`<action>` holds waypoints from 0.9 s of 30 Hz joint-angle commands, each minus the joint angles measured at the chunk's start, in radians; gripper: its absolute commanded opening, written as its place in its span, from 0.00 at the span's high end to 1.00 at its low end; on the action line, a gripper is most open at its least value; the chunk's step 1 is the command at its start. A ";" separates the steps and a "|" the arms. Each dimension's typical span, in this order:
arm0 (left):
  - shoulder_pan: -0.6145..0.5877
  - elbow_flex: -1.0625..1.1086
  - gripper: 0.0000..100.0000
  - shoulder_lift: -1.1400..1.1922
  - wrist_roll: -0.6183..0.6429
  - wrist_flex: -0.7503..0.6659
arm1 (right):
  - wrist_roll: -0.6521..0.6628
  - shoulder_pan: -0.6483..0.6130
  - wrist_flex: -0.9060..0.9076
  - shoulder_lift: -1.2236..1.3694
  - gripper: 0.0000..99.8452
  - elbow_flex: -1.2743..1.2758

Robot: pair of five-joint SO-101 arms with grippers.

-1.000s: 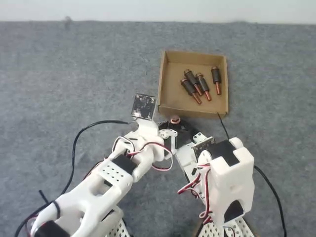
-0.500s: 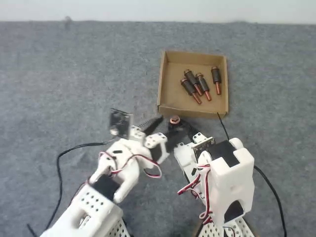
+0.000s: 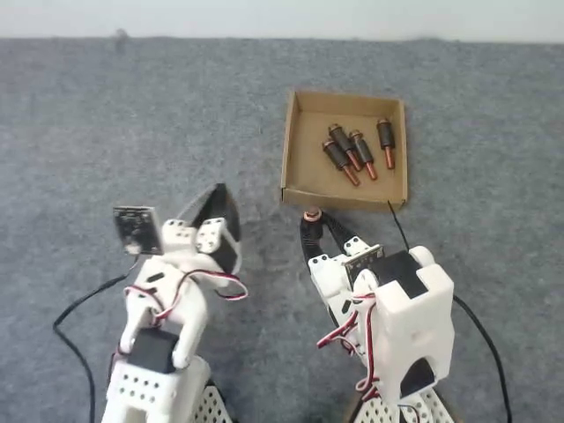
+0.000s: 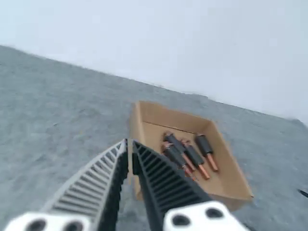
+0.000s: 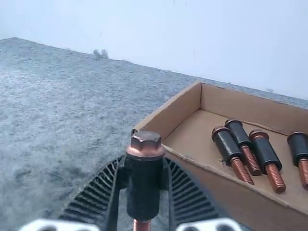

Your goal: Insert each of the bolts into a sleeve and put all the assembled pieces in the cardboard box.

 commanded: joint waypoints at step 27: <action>-0.411 0.105 0.99 -0.137 -0.402 0.520 | 0.014 0.016 -0.033 -0.033 0.99 0.028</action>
